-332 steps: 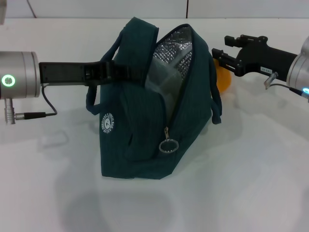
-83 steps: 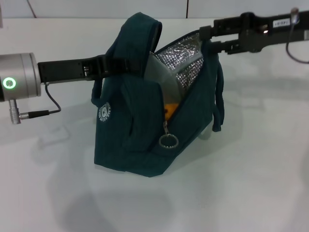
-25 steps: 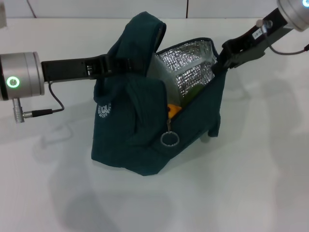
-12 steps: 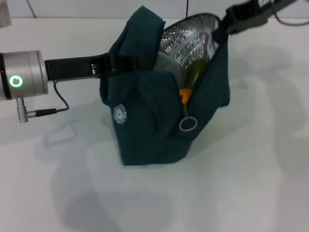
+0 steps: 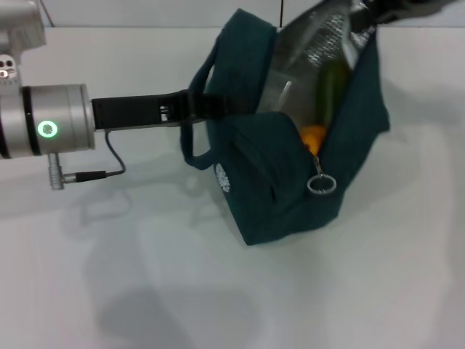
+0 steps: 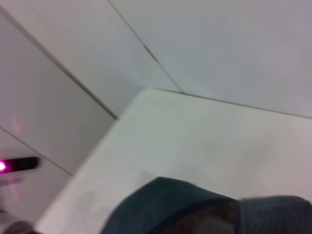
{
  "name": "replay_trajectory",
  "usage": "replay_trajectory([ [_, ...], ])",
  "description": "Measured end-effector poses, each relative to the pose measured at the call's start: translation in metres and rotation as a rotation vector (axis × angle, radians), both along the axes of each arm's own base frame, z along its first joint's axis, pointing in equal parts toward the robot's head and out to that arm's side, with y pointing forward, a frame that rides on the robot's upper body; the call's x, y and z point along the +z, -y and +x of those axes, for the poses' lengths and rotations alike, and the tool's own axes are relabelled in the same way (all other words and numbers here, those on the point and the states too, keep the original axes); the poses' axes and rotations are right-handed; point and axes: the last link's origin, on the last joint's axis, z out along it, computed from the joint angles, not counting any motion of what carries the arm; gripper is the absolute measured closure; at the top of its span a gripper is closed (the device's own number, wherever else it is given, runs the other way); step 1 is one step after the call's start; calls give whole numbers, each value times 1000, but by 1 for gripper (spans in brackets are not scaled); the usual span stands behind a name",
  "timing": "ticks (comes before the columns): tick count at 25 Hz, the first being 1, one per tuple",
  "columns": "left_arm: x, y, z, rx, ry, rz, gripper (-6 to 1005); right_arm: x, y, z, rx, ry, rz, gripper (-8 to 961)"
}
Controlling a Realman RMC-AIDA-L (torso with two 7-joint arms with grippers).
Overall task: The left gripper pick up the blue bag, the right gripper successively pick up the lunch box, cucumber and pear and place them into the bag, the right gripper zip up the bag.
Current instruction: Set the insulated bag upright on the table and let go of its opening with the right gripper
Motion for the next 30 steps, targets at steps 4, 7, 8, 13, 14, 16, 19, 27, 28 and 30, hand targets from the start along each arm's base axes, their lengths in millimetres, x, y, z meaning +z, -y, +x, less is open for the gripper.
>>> replay_trajectory([
  [4,-4,3,3,-16,34,-4,957,11,19,26,26,-79,32,940],
  [7,-6,4,5,-20,54,-8,957,15,32,43,53,-118,51,939],
  [8,-6,5,5,-19,56,-9,957,14,36,49,60,-128,52,939],
  [13,-11,8,8,-16,84,-30,957,8,49,69,64,-152,63,939],
  [14,-13,10,9,-18,91,-36,957,5,52,74,61,-156,64,940],
  [16,-16,12,12,-28,104,-45,957,2,54,79,60,-160,64,941],
  [19,-22,15,16,-47,101,-66,957,1,54,81,57,-169,66,941],
  [27,-34,15,13,-10,97,-72,957,16,51,79,83,-181,106,942],
  [28,-36,14,12,-2,91,-70,957,17,50,79,87,-181,109,942],
  [30,-39,11,11,8,80,-65,957,18,49,78,99,-179,115,942],
])
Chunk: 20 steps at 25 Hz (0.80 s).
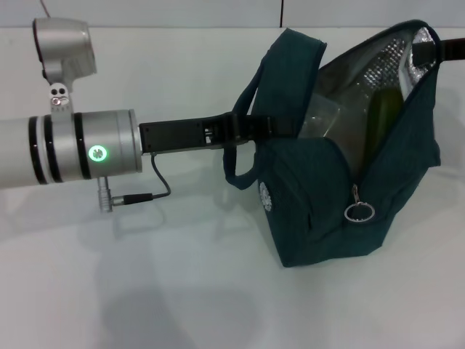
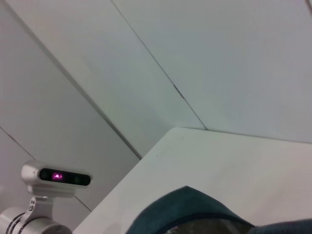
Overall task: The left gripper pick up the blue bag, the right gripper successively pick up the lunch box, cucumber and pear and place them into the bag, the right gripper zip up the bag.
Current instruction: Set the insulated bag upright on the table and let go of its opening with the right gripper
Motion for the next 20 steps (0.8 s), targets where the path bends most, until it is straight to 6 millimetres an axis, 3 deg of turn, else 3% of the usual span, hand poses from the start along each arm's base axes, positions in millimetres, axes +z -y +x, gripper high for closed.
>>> replay_trajectory([
  [11,-6,-7,0,4,-23,13,956,-3,-3,2,15,2,0,941],
  [20,-6,-7,-3,12,-26,19,956,0,-5,14,-29,-65,0,875],
])
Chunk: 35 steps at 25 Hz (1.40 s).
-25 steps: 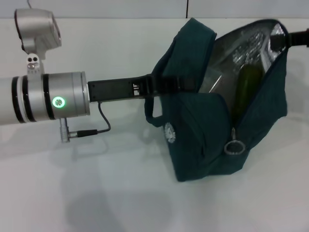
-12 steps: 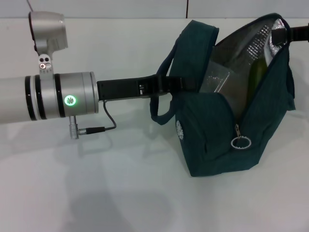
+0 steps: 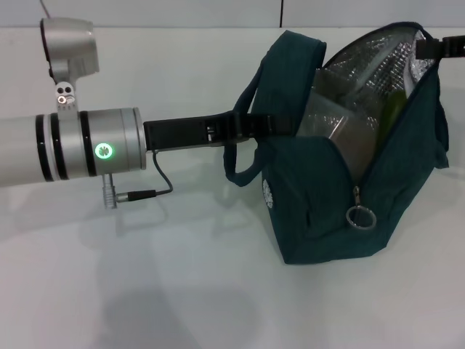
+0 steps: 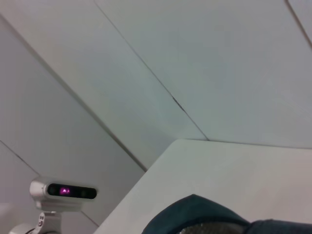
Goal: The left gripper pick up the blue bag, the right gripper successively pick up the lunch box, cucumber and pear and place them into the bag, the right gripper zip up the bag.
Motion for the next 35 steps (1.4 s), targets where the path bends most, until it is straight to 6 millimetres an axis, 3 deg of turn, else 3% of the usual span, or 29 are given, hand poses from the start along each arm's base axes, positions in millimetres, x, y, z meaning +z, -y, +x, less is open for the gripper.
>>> replay_trajectory([
  [6,0,1,-3,11,0,2,956,-2,4,3,20,-8,-21,795],
  [13,0,2,-7,16,-2,3,956,10,15,12,16,-39,-26,682],
  [15,0,3,-9,20,-4,4,956,12,19,16,14,-48,-30,450],
  [22,0,6,-14,31,-1,12,956,29,38,30,47,-107,30,194],
  [25,-1,7,-15,36,0,12,956,33,53,28,179,-171,51,129],
  [29,-1,8,-18,46,-4,20,956,21,77,24,397,-218,64,87],
  [35,-2,9,-22,53,4,32,956,-19,97,30,584,-184,68,94],
])
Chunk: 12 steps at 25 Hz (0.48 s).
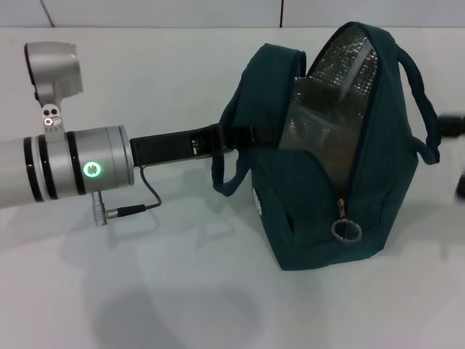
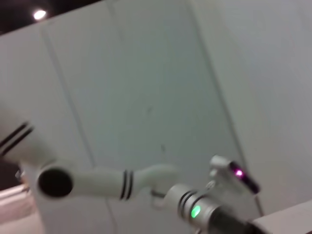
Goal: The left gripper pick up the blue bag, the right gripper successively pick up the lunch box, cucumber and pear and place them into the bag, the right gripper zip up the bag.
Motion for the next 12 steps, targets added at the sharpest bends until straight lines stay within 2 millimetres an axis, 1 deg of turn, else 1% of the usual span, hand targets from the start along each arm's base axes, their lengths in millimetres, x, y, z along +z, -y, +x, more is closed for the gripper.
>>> replay_trajectory([
  [4,0,0,-1,1,8,9,956,-23,12,8,84,58,20,98],
  [12,0,0,-2,7,13,13,956,-56,15,32,34,183,2,105],
])
